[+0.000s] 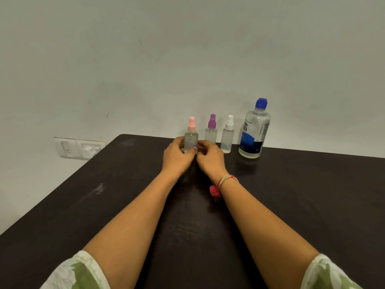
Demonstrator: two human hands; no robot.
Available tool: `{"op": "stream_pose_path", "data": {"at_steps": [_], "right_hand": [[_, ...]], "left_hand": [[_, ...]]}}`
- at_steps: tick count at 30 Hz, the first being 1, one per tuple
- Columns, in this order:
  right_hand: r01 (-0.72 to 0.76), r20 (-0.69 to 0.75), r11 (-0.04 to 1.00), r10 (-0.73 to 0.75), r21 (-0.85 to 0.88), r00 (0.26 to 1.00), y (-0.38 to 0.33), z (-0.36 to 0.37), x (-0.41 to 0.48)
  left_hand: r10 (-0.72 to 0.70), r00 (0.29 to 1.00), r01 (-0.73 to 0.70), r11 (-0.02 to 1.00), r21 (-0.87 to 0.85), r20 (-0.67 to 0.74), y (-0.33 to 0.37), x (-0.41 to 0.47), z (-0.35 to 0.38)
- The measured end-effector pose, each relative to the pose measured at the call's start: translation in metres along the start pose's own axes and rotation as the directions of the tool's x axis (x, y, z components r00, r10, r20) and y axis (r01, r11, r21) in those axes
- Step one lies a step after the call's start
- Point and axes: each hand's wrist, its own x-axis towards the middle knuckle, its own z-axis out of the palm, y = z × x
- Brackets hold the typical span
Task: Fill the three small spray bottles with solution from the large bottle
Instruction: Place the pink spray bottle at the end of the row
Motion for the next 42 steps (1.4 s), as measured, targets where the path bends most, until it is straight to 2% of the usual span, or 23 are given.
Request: {"op": "stream_pose_path", "data": {"at_steps": [3, 6, 8, 12, 17, 24, 29, 31, 34, 38, 42], "right_hand": [[0.013, 0.091, 0.990, 0.000, -0.143, 0.996, -0.004, -0.002, -0.002], [0.026, 0.145, 0.977, 0.005, -0.211, 0.989, -0.007, -0.002, -0.002], [0.024, 0.108, 0.982, -0.004, -0.185, 0.994, -0.007, -0.001, -0.003], [-0.046, 0.002, 0.998, 0.046, -0.034, 0.999, -0.008, -0.004, -0.004], [-0.008, 0.079, 0.986, 0.022, -0.167, 0.997, -0.010, -0.003, -0.004], [0.029, 0.167, 0.966, 0.015, -0.256, 0.986, -0.014, -0.003, -0.006], [-0.031, 0.045, 0.995, 0.035, -0.093, 0.998, -0.010, -0.004, -0.004], [-0.032, 0.093, 0.992, 0.044, -0.126, 0.995, -0.009, -0.004, -0.002], [-0.022, 0.150, 0.981, 0.052, -0.194, 0.987, -0.008, -0.004, -0.002], [-0.084, 0.117, 0.994, 0.091, -0.066, 0.989, -0.007, -0.009, -0.005], [-0.210, 0.232, 0.978, 0.207, -0.013, 0.950, -0.009, -0.024, -0.010]], "left_hand": [[0.000, 0.994, -0.006, 0.998, 0.058, 0.113, 0.001, 0.002, -0.001], [0.010, 0.982, -0.028, 0.996, 0.090, 0.190, 0.004, 0.004, -0.002], [0.019, 0.982, -0.040, 0.994, 0.106, 0.186, 0.004, 0.004, -0.002], [0.013, 0.997, -0.017, 0.998, 0.061, 0.071, 0.001, 0.004, -0.001], [0.026, 0.994, -0.034, 0.996, 0.077, 0.109, -0.001, 0.007, 0.001], [0.036, 0.985, -0.060, 0.988, 0.145, 0.166, 0.000, 0.006, 0.003], [0.047, 0.994, -0.056, 0.994, 0.091, 0.099, -0.002, 0.007, 0.004], [0.028, 0.997, -0.032, 0.998, 0.057, 0.065, -0.003, 0.008, 0.003], [0.010, 0.995, -0.018, 0.997, 0.080, 0.096, -0.003, 0.006, 0.002], [-0.024, 0.996, 0.017, 0.996, 0.082, 0.086, 0.003, 0.002, 0.000], [-0.030, 0.981, -0.011, 0.977, 0.212, 0.190, 0.006, -0.008, 0.000]]}}
